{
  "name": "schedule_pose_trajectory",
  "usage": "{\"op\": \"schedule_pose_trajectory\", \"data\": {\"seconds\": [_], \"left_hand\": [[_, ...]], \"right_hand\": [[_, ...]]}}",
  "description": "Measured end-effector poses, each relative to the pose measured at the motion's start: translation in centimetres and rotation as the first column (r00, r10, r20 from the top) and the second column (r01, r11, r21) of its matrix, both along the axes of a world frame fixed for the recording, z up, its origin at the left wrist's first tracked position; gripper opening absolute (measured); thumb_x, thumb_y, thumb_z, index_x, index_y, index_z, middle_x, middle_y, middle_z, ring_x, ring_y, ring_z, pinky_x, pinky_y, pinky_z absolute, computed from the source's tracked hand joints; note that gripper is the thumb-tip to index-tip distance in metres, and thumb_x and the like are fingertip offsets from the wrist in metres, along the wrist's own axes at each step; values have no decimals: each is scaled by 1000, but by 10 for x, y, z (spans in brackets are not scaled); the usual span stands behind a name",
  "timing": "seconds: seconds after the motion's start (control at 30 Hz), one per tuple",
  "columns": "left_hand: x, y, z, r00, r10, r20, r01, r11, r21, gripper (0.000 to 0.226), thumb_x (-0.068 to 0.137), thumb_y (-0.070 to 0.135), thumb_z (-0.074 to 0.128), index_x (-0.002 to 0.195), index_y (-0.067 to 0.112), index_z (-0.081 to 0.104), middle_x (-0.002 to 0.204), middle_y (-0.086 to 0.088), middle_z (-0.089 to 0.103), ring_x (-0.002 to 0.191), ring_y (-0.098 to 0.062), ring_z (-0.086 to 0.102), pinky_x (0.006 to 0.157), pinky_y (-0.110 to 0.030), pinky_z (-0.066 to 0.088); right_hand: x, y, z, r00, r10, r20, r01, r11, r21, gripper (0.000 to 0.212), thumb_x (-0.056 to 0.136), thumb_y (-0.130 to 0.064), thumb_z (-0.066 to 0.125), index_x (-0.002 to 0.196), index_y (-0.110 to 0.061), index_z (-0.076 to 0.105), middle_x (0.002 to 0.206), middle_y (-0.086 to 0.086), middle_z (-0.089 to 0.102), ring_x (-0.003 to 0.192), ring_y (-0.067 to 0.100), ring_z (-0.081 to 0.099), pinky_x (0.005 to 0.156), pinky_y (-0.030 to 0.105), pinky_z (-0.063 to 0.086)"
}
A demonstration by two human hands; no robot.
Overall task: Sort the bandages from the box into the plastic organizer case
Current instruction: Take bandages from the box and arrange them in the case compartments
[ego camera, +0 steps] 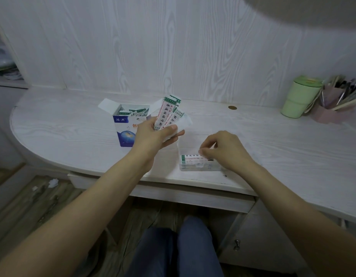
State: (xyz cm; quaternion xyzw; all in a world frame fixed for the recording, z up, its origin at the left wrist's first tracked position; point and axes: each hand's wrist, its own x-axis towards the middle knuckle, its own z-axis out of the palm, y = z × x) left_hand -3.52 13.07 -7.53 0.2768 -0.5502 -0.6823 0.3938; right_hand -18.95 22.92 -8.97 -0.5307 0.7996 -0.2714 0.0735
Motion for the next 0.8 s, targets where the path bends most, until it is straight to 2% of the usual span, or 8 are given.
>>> {"op": "schedule_pose_trajectory", "data": {"seconds": [0.1, 0.2, 0.37, 0.47, 0.53, 0.6, 0.67, 0.8], "left_hand": [[-1, 2, -1, 998, -56, 2, 56, 998, 3, 22, 86, -3, 61, 103, 12, 59, 100, -2, 68, 79, -16, 72, 75, -25, 58], [-3, 6, -1, 986, -167, -5, 167, 986, 30, 29, 86, -2, 60, 114, 7, 59, 105, -6, 71, 88, -23, 71, 75, -26, 58], [-6, 10, 2, 969, -230, -85, 238, 966, 100, 22, 92, 6, 56, 113, 7, 59, 106, -7, 72, 90, -28, 71, 74, -30, 59], [-4, 6, 0, 985, -164, -57, 169, 982, 87, 21, 92, 8, 55, 113, 7, 58, 106, -7, 69, 88, -30, 71, 73, -31, 59], [-2, 4, -2, 994, -112, 9, 112, 993, 28, 18, 93, 8, 55, 111, 9, 58, 97, -5, 71, 82, -26, 72, 71, -28, 60], [0, 3, -5, 997, -63, 47, 64, 998, -19, 13, 93, 9, 55, 103, 16, 59, 88, -5, 72, 75, -18, 72, 69, -25, 59], [0, 2, -6, 999, -25, 45, 26, 999, -30, 13, 94, 9, 54, 98, 20, 58, 86, -4, 72, 72, -14, 72, 68, -24, 59], [0, 1, -7, 999, -6, 44, 7, 1000, -29, 13, 94, 9, 53, 99, 20, 56, 89, -5, 72, 74, -14, 72, 69, -23, 59]], "right_hand": [[2, 2, 14, 965, 29, 261, 36, 969, -243, 9, 85, -28, 68, 91, -22, 72, 83, -10, 67, 64, -6, 53, 58, 3, 37], [9, 4, 26, 817, 127, 563, 76, 943, -323, 18, 83, -25, 71, 97, -14, 70, 79, -2, 69, 59, 4, 58, 50, 11, 39], [12, 3, 29, 729, 125, 673, 199, 902, -384, 7, 81, -5, 71, 80, -10, 67, 63, 3, 66, 51, 6, 59, 49, 15, 43], [5, 5, 29, 589, 207, 781, 252, 871, -422, 6, 83, 3, 66, 82, -2, 67, 71, 9, 68, 64, 11, 69, 62, 14, 52], [1, 7, 26, 509, 251, 823, 263, 865, -427, 5, 84, 0, 65, 83, 2, 69, 79, 11, 71, 75, 14, 71, 72, 16, 54], [-3, 9, 23, 574, 189, 797, 256, 883, -394, 10, 83, -9, 69, 80, 1, 70, 80, 11, 72, 78, 13, 70, 75, 16, 54], [-6, 11, 20, 672, 108, 732, 236, 907, -350, 3, 79, -4, 72, 82, -2, 71, 80, 11, 72, 76, 13, 69, 74, 17, 55], [-10, 13, 10, 760, 36, 648, 195, 939, -281, 12, 75, 4, 73, 79, -7, 72, 79, 11, 72, 74, 15, 68, 74, 19, 57]]}}
